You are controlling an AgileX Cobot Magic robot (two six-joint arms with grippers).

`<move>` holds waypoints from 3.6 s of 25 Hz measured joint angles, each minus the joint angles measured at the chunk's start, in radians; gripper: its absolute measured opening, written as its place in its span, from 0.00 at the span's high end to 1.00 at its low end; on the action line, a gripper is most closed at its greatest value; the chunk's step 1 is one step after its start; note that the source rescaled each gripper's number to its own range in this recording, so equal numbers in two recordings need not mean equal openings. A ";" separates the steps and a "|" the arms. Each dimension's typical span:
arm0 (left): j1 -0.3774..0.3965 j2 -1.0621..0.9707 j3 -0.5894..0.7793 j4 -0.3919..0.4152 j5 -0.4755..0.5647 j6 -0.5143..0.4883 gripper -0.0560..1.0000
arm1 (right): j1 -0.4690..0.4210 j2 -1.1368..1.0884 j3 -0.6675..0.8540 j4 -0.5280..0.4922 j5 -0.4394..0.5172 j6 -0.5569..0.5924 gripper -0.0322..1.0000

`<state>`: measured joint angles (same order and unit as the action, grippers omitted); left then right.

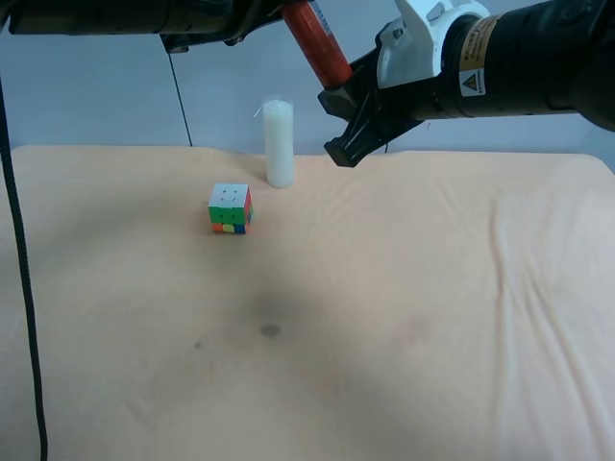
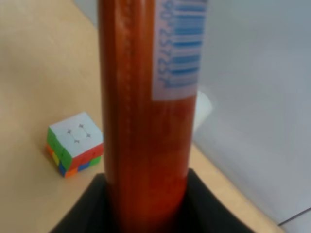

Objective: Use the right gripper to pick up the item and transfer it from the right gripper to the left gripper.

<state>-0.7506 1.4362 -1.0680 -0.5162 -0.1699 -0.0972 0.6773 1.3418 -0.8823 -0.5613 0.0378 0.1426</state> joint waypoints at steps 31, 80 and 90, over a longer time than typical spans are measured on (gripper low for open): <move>-0.001 0.003 0.000 0.000 0.013 0.001 0.95 | 0.026 -0.207 -0.003 0.040 0.224 0.096 0.00; -0.001 0.003 0.000 0.001 0.013 0.001 0.95 | -0.015 -1.344 0.305 0.539 1.084 -0.119 0.02; -0.001 0.003 0.000 0.001 0.013 0.001 0.95 | -0.439 -1.344 0.305 0.535 1.084 -0.120 0.02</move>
<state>-0.7517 1.4393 -1.0680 -0.5156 -0.1572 -0.0962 0.2378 -0.0026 -0.5775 -0.0265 1.1222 0.0225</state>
